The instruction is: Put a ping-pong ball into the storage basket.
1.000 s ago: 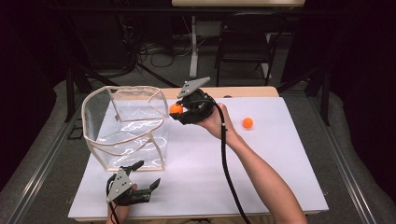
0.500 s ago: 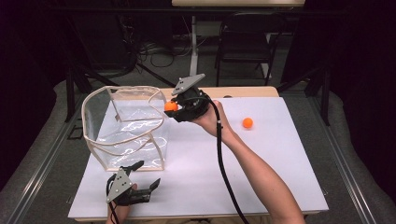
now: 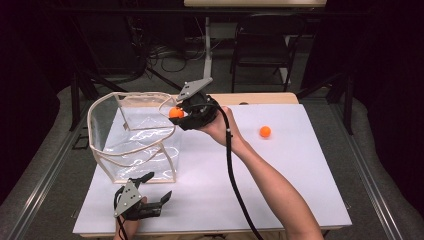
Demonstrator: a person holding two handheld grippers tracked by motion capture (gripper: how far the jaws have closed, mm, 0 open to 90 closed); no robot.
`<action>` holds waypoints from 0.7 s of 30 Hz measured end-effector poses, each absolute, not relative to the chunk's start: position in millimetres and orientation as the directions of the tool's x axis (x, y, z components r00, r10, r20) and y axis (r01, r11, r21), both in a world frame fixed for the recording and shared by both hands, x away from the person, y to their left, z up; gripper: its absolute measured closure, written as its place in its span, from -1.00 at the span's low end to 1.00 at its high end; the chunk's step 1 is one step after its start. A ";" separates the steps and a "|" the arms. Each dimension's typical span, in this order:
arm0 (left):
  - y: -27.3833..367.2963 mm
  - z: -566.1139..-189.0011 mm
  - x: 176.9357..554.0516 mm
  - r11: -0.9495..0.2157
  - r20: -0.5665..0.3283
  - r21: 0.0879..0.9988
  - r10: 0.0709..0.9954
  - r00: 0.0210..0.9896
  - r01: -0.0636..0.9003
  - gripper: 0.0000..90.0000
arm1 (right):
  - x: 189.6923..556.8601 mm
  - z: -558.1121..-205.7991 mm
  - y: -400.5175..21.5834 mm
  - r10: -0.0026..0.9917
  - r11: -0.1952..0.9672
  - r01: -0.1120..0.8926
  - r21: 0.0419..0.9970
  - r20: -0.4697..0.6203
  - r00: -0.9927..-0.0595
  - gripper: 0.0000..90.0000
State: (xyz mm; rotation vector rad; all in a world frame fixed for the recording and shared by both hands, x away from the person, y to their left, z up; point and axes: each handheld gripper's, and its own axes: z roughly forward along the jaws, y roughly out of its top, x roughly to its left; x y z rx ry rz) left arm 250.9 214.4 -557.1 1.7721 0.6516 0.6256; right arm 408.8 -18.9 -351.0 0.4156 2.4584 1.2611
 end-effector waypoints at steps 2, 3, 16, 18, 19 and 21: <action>214.9 -556.9 251.1 -0.255 0.097 0.959 0.698 0.709 0.120 -0.65 | 409.4 -350.6 -16.5 0.404 0.560 0.097 0.823 -0.169 -0.899 0.14; 214.9 -556.8 251.1 -0.256 0.097 0.959 0.699 0.709 0.121 -0.65 | 409.2 -350.5 -15.1 0.404 0.558 0.096 0.824 -0.169 -0.899 0.14; 214.9 -556.5 251.0 -0.255 0.098 0.959 0.701 0.707 0.120 -0.65 | 409.1 -343.5 -0.8 0.395 0.556 0.082 0.827 -0.176 -0.902 0.14; 215.1 -556.5 251.0 -0.255 0.097 0.959 0.701 0.706 0.121 -0.65 | 409.6 -343.5 2.0 0.393 0.556 0.081 0.827 -0.176 -0.903 0.14; 215.1 -556.5 251.0 -0.256 0.098 0.959 0.701 0.707 0.121 -0.65 | 409.9 -343.5 3.6 0.391 0.559 0.081 0.825 -0.176 -0.903 0.14; 215.1 -556.5 251.2 -0.256 0.098 0.959 0.702 0.706 0.121 -0.65 | 410.1 -343.4 6.7 0.389 0.559 0.081 0.826 -0.175 -0.904 0.14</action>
